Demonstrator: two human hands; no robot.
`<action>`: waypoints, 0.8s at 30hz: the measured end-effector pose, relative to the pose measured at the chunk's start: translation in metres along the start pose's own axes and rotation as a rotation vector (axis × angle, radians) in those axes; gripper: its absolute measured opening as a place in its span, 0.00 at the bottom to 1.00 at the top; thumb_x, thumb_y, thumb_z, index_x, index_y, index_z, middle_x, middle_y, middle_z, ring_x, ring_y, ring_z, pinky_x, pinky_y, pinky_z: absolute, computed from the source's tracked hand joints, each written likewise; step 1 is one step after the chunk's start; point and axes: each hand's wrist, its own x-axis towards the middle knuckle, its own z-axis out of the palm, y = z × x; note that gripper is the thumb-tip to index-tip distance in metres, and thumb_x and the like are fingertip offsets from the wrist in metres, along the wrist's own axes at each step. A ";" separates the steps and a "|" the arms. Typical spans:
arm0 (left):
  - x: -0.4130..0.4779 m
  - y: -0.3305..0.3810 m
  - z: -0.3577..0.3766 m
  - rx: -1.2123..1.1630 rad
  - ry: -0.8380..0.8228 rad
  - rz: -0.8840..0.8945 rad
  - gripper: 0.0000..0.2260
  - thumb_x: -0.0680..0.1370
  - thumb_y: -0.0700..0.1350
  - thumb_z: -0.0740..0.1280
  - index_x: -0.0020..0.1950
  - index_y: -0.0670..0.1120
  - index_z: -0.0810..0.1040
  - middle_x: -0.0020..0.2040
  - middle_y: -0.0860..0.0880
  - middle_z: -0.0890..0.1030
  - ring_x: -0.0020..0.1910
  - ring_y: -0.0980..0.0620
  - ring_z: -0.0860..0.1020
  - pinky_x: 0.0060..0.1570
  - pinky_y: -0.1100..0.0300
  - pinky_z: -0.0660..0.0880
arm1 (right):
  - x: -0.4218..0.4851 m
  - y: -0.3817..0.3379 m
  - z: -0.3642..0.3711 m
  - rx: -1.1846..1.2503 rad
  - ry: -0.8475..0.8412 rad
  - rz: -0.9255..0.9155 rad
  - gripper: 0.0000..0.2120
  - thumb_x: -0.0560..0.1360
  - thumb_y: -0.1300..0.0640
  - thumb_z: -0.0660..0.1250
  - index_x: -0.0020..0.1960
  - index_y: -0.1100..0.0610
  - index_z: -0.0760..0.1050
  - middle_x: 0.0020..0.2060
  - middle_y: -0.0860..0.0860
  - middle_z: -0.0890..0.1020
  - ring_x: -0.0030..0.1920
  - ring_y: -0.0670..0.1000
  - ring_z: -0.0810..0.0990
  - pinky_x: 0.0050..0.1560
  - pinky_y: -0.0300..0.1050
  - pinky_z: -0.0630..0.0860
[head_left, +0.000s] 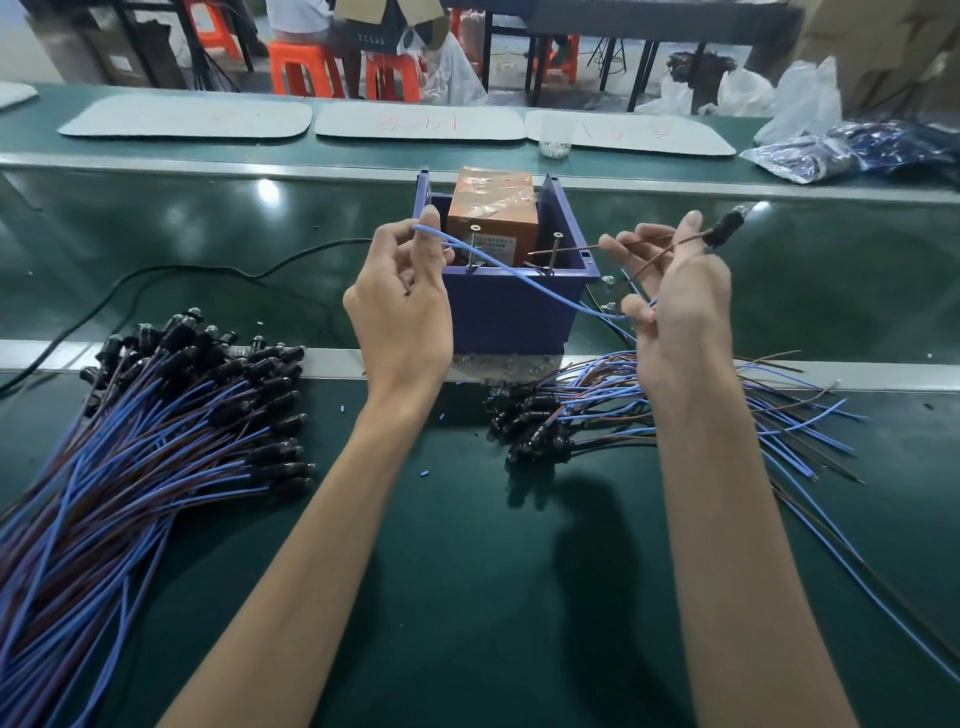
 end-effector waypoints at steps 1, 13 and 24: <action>0.001 0.000 -0.001 0.004 0.002 0.000 0.09 0.80 0.54 0.61 0.43 0.54 0.75 0.40 0.52 0.82 0.43 0.50 0.83 0.52 0.45 0.78 | 0.000 0.000 0.000 -0.003 0.001 0.011 0.18 0.84 0.50 0.50 0.42 0.58 0.69 0.39 0.52 0.79 0.37 0.46 0.83 0.18 0.32 0.56; 0.002 0.002 -0.002 -0.036 0.020 0.003 0.14 0.81 0.54 0.60 0.39 0.51 0.75 0.32 0.55 0.80 0.37 0.58 0.83 0.47 0.46 0.79 | 0.001 -0.001 0.000 -0.005 0.036 0.049 0.20 0.84 0.49 0.51 0.38 0.58 0.69 0.30 0.51 0.79 0.27 0.45 0.80 0.19 0.33 0.57; 0.001 0.005 -0.001 -0.039 0.029 0.031 0.16 0.82 0.51 0.58 0.38 0.47 0.74 0.33 0.55 0.80 0.35 0.58 0.83 0.44 0.53 0.80 | 0.000 -0.003 -0.002 -0.023 0.008 0.027 0.22 0.84 0.49 0.52 0.35 0.58 0.69 0.24 0.49 0.80 0.25 0.46 0.79 0.19 0.33 0.59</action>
